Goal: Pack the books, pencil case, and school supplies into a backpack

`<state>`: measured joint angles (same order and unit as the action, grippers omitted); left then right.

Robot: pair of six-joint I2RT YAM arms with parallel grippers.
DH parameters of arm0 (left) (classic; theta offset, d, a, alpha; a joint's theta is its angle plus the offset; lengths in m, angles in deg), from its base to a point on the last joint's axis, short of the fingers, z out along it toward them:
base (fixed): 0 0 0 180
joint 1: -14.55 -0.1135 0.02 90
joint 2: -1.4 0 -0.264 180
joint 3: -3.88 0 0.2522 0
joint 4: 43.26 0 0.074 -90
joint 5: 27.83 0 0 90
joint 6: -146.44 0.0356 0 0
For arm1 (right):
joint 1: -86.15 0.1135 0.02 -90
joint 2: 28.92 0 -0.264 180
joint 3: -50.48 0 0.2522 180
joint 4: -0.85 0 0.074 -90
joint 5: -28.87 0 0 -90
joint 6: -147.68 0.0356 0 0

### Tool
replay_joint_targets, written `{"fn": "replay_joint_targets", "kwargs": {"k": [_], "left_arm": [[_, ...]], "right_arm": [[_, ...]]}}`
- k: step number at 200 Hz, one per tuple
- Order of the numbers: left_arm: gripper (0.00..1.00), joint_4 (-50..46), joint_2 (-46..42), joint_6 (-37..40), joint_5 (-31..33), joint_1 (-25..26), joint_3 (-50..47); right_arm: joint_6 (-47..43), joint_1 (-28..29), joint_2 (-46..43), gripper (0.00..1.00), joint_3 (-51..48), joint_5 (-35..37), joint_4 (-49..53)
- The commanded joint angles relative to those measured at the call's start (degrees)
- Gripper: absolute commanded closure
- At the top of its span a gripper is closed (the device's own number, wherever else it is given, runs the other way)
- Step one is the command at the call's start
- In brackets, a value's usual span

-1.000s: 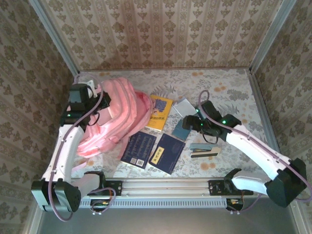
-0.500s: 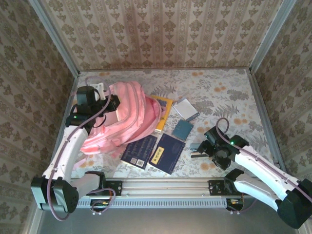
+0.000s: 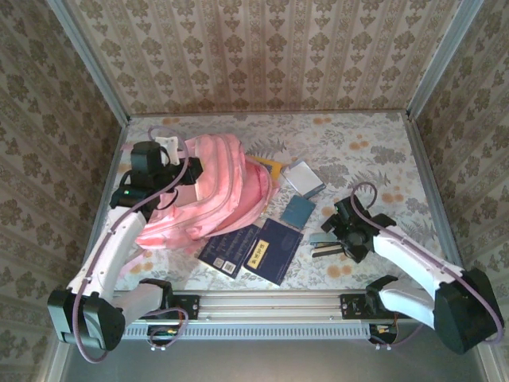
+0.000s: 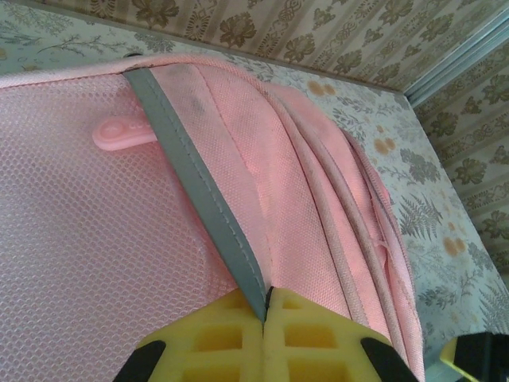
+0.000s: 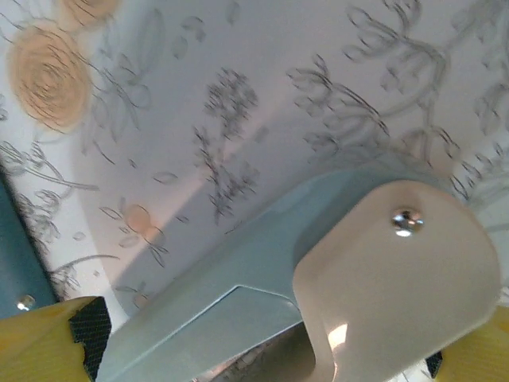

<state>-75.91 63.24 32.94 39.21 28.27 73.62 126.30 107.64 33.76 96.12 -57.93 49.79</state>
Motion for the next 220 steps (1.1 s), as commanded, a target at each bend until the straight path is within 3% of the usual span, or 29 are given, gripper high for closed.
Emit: {"fn": "replay_joint_targets", "kwargs": {"k": [1,62,111,167,220], "left_arm": [[1.00,4.2,-2.9,2.4,-1.4,0.8,1.6],[1.00,4.5,-3.1,2.1,-1.9,0.9,1.6],[1.00,4.5,-3.3,2.2,-2.0,1.3,1.6],[1.00,4.4,-3.5,2.4,-2.1,1.5,1.6],[1.00,4.1,-3.7,3.1,-1.6,2.0,1.4]], "right_arm": [[-5.3,-1.3,4.6,0.00,4.6,-0.1,-4.0],[-9.4,-2.0,14.7,0.00,12.9,-2.8,-2.8],[-5.0,-0.4,16.6,0.00,14.0,-3.8,1.8],[-0.8,-0.5,23.3,0.01,19.5,1.3,6.9],[-0.5,-0.9,31.9,0.06,23.7,1.7,4.0]]}}
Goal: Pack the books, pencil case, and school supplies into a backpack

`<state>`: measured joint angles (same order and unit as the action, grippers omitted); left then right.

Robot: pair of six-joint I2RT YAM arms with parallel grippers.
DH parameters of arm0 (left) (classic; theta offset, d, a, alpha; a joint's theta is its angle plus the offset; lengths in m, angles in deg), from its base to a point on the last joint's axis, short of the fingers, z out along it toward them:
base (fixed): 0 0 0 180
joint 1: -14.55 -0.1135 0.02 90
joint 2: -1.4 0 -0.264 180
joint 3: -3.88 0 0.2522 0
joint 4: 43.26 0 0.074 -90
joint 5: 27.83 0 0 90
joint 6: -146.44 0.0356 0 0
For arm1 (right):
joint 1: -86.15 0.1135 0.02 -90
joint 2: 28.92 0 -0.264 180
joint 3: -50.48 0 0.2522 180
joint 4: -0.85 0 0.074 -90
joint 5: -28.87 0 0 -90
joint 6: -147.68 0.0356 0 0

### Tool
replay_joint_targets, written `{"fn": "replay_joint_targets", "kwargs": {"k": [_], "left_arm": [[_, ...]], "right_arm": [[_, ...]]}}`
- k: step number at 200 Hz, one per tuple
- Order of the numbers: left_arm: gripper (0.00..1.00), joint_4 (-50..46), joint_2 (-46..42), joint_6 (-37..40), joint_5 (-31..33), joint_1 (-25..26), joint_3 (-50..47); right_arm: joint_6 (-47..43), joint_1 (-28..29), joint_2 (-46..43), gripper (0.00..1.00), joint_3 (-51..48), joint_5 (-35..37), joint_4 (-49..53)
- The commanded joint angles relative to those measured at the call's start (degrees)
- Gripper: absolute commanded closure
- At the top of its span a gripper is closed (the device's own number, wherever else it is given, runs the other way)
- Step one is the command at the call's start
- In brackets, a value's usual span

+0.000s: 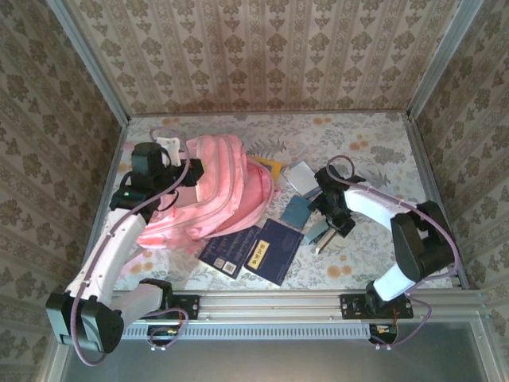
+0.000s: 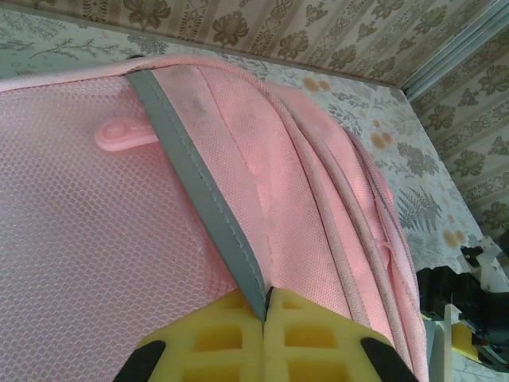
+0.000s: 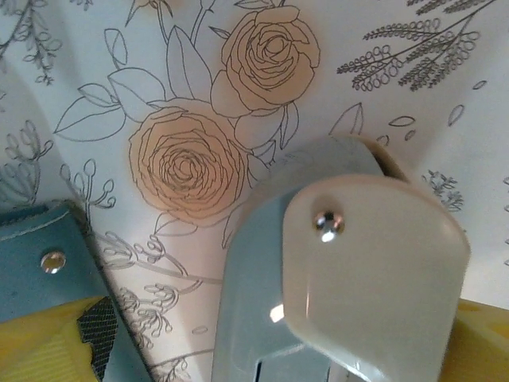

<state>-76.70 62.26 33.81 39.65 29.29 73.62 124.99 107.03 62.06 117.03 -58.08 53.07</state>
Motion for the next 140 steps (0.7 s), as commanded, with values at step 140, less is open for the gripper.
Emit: {"fn": "replay_joint_targets", "kwargs": {"k": [140], "left_arm": [[1.00,5.2,-1.8,3.0,-3.5,1.2,2.1]], "right_arm": [[1.5,-0.4,-4.6,0.40,0.1,2.7,2.1]]}}
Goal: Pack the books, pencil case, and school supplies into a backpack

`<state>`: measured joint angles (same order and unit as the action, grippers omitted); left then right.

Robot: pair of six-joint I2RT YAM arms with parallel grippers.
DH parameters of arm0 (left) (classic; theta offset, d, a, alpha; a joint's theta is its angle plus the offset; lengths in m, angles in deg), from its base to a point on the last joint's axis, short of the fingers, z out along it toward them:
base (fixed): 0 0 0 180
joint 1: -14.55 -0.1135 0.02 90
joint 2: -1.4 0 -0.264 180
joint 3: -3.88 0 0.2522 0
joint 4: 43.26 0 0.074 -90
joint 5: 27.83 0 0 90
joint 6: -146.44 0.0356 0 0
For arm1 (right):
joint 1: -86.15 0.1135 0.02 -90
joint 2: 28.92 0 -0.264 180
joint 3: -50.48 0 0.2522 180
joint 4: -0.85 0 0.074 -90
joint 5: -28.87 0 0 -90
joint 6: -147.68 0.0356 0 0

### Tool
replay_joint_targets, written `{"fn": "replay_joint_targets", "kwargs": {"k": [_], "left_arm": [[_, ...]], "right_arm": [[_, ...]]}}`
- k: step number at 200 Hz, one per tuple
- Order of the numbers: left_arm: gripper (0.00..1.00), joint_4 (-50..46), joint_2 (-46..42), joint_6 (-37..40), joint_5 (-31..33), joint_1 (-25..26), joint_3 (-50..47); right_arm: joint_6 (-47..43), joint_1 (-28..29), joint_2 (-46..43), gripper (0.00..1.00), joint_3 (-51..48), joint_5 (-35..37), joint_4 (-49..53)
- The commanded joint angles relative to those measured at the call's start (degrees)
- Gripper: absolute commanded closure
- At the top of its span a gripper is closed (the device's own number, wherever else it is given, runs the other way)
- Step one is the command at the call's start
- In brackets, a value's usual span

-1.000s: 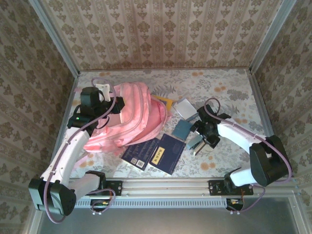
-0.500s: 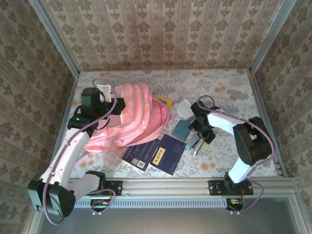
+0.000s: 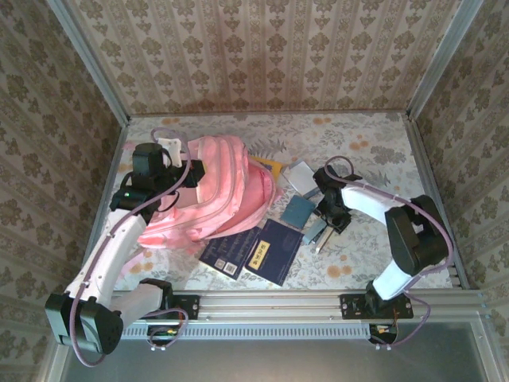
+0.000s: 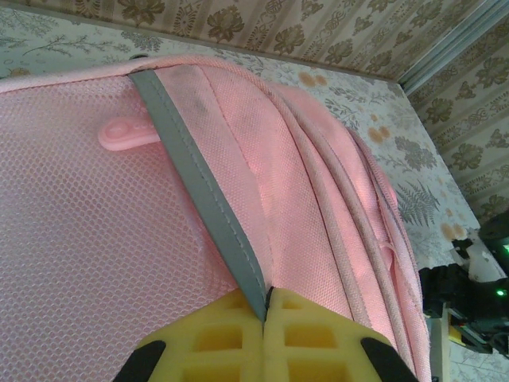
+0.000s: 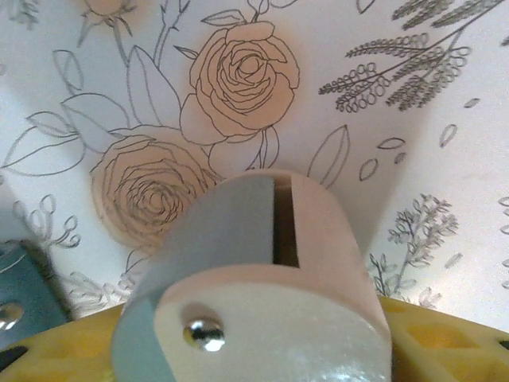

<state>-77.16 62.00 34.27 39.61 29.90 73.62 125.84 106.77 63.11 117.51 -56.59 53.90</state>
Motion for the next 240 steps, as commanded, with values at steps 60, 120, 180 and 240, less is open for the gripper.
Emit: {"fn": "replay_joint_targets", "kwargs": {"k": [60,120,180,240], "left_arm": [[1.00,-2.7,-0.3,6.1,-6.8,0.6,14.3],[1.00,-9.7,1.6,11.8,-13.7,0.4,24.3],[1.00,-12.0,4.6,11.1,-3.3,-2.3,30.2],[1.00,-11.8,8.0,10.2,-3.0,-4.2,36.3]], "right_arm": [[-2.2,-0.9,-18.5,0.46,-1.8,-0.4,2.4],[-9.9,-0.9,-30.2,0.46,3.5,-2.8,4.0],[-15.7,-0.8,-34.6,0.46,10.1,-1.4,8.5],[-18.0,-0.8,-36.8,0.46,13.4,-2.3,9.2]]}}
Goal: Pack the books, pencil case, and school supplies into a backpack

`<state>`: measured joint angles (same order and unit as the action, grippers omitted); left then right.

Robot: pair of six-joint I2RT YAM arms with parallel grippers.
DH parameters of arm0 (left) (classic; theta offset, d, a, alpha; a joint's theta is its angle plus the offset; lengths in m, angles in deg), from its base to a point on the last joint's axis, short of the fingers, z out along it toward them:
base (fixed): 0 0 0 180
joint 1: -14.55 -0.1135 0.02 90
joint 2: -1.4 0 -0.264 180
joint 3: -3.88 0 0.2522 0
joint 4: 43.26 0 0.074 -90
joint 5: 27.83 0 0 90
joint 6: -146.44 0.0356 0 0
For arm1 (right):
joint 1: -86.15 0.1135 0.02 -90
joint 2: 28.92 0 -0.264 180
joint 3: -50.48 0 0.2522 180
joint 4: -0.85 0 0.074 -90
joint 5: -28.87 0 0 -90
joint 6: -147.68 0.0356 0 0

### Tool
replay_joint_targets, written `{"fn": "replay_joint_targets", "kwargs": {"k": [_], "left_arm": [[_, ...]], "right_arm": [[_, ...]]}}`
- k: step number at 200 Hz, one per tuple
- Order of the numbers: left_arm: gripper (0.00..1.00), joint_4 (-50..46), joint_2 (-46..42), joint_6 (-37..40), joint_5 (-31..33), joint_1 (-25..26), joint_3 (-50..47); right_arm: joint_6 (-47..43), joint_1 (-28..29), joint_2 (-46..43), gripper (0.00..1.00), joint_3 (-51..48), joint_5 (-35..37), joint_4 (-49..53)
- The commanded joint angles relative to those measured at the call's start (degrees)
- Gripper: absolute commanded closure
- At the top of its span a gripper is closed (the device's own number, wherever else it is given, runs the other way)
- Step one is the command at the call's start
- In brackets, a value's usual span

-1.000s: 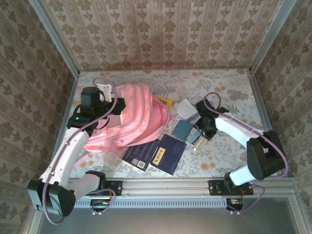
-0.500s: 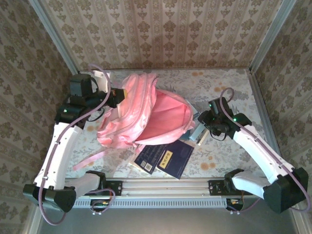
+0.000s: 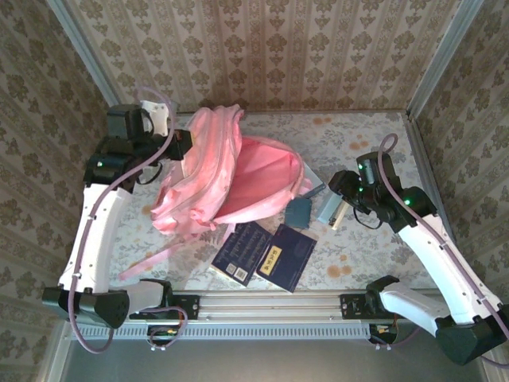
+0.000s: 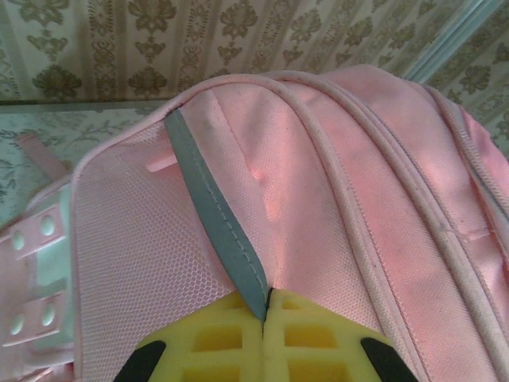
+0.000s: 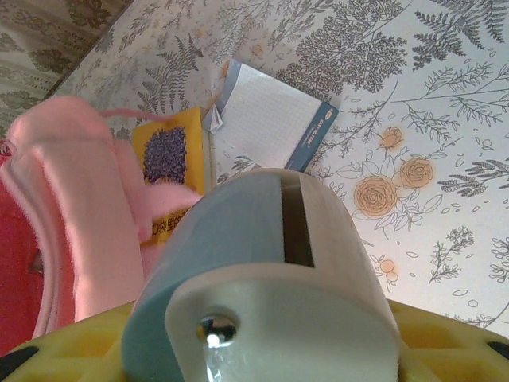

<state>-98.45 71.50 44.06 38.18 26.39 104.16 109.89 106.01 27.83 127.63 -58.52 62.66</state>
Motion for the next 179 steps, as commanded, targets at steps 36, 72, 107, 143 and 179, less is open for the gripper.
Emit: {"fn": "replay_joint_targets", "kwargs": {"k": [36,72,107,143,179], "left_arm": [[1.00,9.6,-1.4,1.0,-4.1,-0.7,6.5],[1.00,13.7,-2.5,-1.1,-12.3,-0.6,3.9],[1.00,20.0,-4.4,-5.3,-20.1,-0.6,-1.1],[1.00,25.5,-6.8,-7.9,-25.0,-0.4,-6.8],[1.00,30.6,-9.8,-8.9,-27.6,0.0,-13.7]], "right_arm": [[-2.1,-0.1,-1.5,0.46,5.9,-3.3,-1.0],[0.5,0.0,0.1,0.46,8.5,-7.5,-3.7],[5.4,2.0,3.3,0.46,9.8,-10.8,-8.9],[8.3,6.7,9.4,0.46,12.4,-9.9,-13.8],[10.1,12.6,16.9,0.46,15.8,-7.2,-16.9]]}}
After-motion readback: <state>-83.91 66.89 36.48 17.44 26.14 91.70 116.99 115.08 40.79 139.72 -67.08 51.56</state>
